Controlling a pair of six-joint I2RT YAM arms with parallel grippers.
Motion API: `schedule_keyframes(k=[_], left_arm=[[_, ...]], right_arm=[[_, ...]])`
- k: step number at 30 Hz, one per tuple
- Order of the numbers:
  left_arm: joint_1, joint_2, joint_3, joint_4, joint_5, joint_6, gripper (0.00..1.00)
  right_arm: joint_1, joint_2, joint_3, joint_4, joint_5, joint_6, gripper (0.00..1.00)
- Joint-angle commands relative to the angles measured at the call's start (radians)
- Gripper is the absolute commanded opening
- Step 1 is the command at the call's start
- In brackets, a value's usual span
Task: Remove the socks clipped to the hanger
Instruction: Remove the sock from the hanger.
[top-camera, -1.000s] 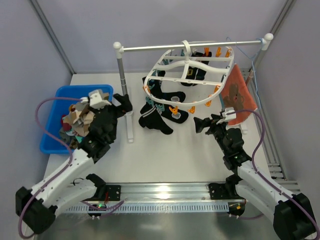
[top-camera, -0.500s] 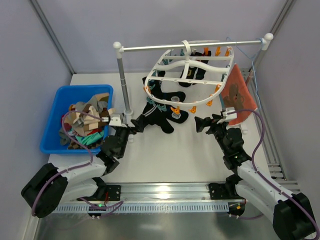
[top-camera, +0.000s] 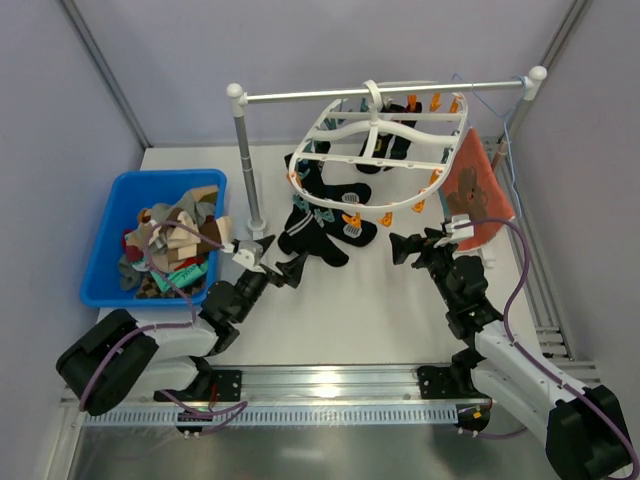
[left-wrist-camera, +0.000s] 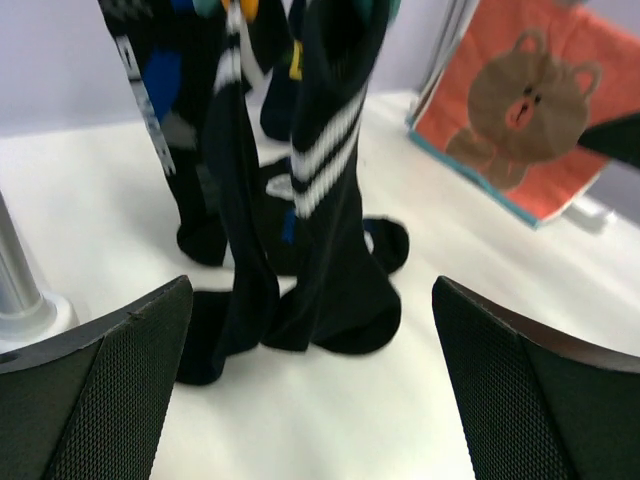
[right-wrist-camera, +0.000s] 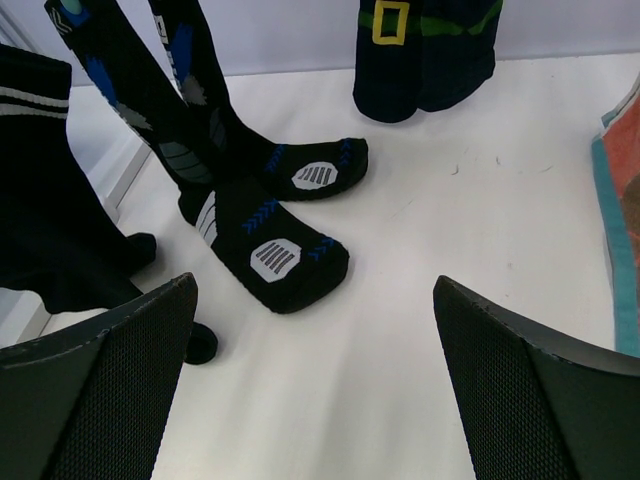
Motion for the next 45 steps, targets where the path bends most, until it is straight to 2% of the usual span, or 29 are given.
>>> schedule_keyframes(k=[1, 8, 15, 22, 25, 28, 32, 45], left_arm=[[-0.009, 0.087, 0.008, 0.266, 0.017, 0.008, 1.00], [-0.045, 0.274, 0.107, 0.264, 0.001, 0.019, 1.00], [-0.110, 0.326, 0.164, 0.266, -0.061, 0.074, 0.97], [-0.121, 0.385, 0.218, 0.266, -0.098, 0.077, 0.69], [-0.186, 0.394, 0.233, 0.266, -0.166, 0.121, 0.56], [-0.254, 0.389, 0.246, 0.266, -0.281, 0.239, 0.60], [-0.315, 0.346, 0.241, 0.266, -0.346, 0.270, 0.62], [-0.322, 0.233, 0.238, 0.266, -0.418, 0.318, 0.68]], right_arm=[[-0.003, -0.002, 0.010, 0.049, 0.001, 0.001, 0.99], [-0.002, 0.007, 0.011, 0.054, -0.009, -0.002, 1.00], [-0.002, 0.015, 0.013, 0.054, -0.015, -0.011, 1.00], [-0.003, 0.033, 0.017, 0.057, -0.021, -0.012, 1.00], [-0.002, 0.033, 0.017, 0.057, -0.022, -0.012, 1.00], [-0.003, 0.036, 0.019, 0.057, -0.028, -0.012, 1.00], [-0.003, 0.042, 0.020, 0.057, -0.035, -0.014, 1.00], [-0.003, 0.059, 0.030, 0.057, -0.055, -0.017, 1.00]])
